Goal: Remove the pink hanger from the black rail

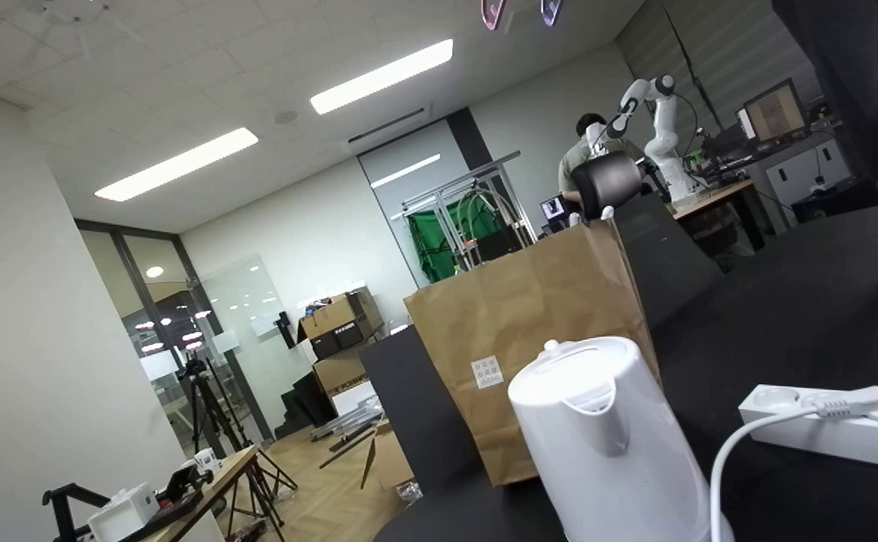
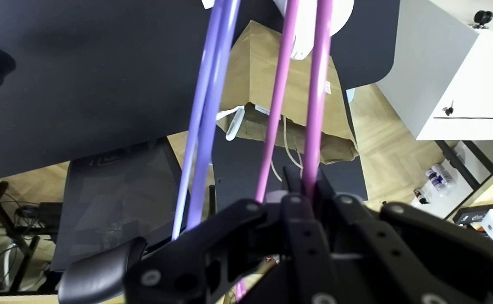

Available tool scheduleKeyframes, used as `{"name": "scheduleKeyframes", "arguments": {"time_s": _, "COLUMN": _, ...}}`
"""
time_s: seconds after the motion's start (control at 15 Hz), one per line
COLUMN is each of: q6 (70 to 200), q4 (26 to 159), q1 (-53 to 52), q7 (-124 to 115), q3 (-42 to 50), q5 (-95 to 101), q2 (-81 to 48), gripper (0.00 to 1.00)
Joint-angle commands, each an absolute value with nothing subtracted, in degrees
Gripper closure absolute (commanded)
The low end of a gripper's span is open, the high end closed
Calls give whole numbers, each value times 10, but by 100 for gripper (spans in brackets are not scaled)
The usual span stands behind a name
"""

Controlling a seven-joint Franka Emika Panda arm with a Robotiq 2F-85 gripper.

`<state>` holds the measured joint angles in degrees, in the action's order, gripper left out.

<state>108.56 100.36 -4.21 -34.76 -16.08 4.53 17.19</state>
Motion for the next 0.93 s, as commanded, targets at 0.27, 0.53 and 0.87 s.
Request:
{"name": "scheduleKeyframes", "arguments": {"time_s": 0.27, "q6": 996, "q4": 977, "q1": -71, "q7": -290, "q3": -146, "q5": -20, "q2": 220, "gripper": 98}}
{"name": "scheduleKeyframes", "arguments": {"time_s": 0.53, "q6": 916, "q4": 974, "q1": -80, "q7": -217, "q3": -125, "q5": -87, "q2": 251, "gripper": 98}}
{"name": "scheduleKeyframes", "arguments": {"time_s": 0.87, "q6": 835, "q4": 983, "q1": -74, "q7": -149, "q3": -92, "q5": -128, "q2": 283, "gripper": 98}}
